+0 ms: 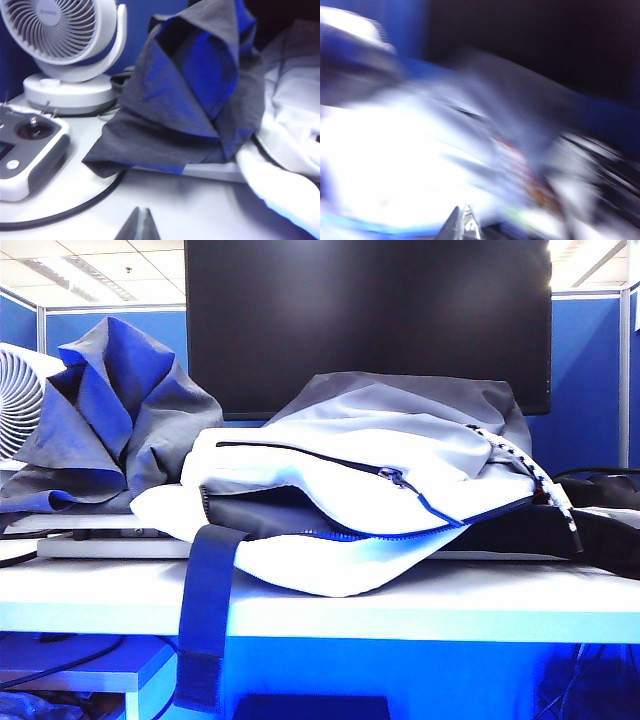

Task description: Take the gray clothes out of the backpack.

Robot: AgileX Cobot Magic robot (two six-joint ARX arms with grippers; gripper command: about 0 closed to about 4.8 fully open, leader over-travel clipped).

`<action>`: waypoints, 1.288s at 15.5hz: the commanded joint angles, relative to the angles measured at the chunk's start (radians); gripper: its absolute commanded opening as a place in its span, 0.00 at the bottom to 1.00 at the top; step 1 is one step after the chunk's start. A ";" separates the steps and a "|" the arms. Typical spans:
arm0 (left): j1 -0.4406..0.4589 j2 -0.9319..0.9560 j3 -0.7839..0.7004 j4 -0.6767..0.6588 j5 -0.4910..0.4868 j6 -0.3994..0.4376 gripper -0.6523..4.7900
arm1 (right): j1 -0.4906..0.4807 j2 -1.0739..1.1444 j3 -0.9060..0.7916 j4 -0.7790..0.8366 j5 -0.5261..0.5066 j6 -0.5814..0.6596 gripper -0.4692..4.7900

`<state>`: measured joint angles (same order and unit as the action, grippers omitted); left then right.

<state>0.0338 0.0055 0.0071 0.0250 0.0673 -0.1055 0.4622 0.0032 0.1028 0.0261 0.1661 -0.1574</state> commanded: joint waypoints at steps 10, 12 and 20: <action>0.000 -0.002 0.000 0.006 0.000 0.000 0.11 | -0.417 -0.002 -0.102 0.106 -0.129 0.236 0.08; 0.000 -0.002 0.000 0.006 0.000 0.000 0.11 | -0.419 -0.002 -0.102 0.105 -0.143 0.236 0.08; 0.000 -0.002 0.000 0.007 0.000 0.000 0.11 | -0.417 -0.002 -0.102 0.105 -0.143 0.236 0.08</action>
<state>0.0334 0.0055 0.0071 0.0238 0.0673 -0.1055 0.0448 0.0032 0.0086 0.1150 0.0257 0.0746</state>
